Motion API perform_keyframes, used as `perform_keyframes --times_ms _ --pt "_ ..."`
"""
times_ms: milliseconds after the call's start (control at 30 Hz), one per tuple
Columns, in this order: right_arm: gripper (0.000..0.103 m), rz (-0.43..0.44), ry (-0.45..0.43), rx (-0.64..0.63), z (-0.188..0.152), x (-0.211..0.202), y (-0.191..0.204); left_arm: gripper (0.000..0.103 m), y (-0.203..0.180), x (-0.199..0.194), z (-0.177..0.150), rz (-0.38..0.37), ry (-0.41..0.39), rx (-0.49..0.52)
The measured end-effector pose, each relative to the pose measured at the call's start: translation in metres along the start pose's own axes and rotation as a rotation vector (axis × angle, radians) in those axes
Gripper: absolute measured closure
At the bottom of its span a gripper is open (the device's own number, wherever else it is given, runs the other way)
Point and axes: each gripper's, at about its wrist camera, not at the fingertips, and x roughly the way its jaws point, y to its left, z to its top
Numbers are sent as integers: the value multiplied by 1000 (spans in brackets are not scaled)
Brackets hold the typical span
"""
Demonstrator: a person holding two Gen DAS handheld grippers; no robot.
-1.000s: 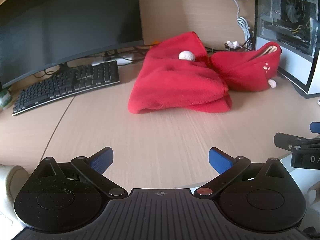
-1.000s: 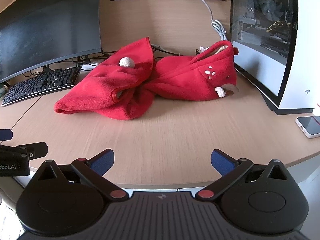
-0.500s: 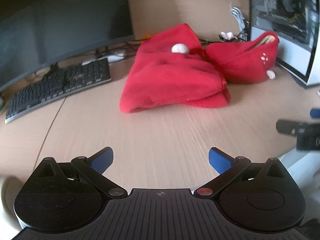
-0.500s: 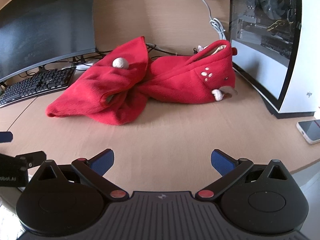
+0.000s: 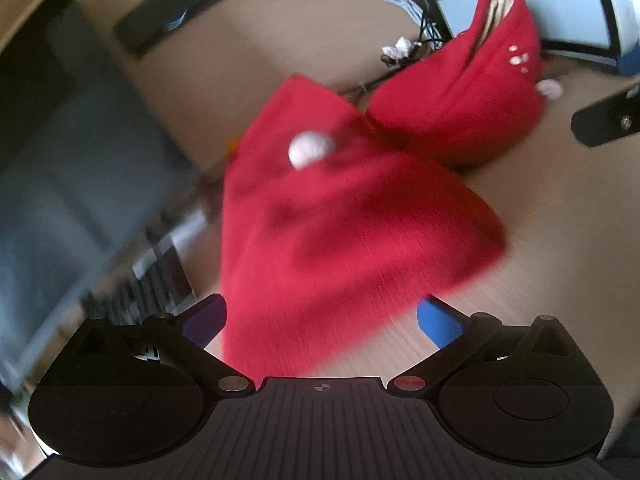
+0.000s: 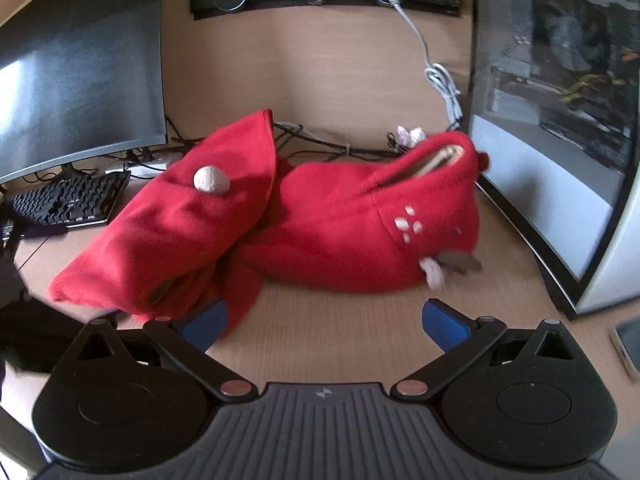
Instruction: Fold clothes
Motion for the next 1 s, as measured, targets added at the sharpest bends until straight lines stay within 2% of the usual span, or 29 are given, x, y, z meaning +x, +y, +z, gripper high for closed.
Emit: perform_keyframes --times_ms 133,167,233,300,333,433,567,600,667,767,800,833,933,1000 --pt "0 45 -32 -43 23 22 -1 0 58 15 24 279 -49 -174" --pt "0 60 -38 -55 30 29 1 0 84 20 25 386 -15 -268" --pt "0 90 -50 -79 43 41 4 0 133 36 13 573 105 -393" --pt "0 125 -64 -103 55 53 8 0 172 44 -14 681 243 -467" --pt "0 141 -69 -116 60 60 11 0 185 41 -28 708 292 -494" --pt "0 153 -26 -154 69 92 21 0 185 20 -37 569 277 -573" --pt "0 189 81 -254 80 141 45 0 186 -8 -48 378 254 -674" --pt "0 196 95 -298 83 150 54 0 177 -15 -38 237 214 -671" --pt "0 201 99 -396 90 164 76 0 156 -22 -20 46 169 -615" --pt "0 202 26 -512 109 178 116 0 127 -37 2 -12 131 -485" --pt "0 218 -11 -514 116 179 130 0 120 -42 6 -27 121 -448" --pt "0 273 -67 -489 125 175 141 0 116 -45 7 -51 116 -439" --pt "0 666 -204 -404 144 137 158 0 103 -46 4 -135 126 -429" --pt "0 786 -255 -416 144 115 159 0 94 -41 2 -192 134 -415"
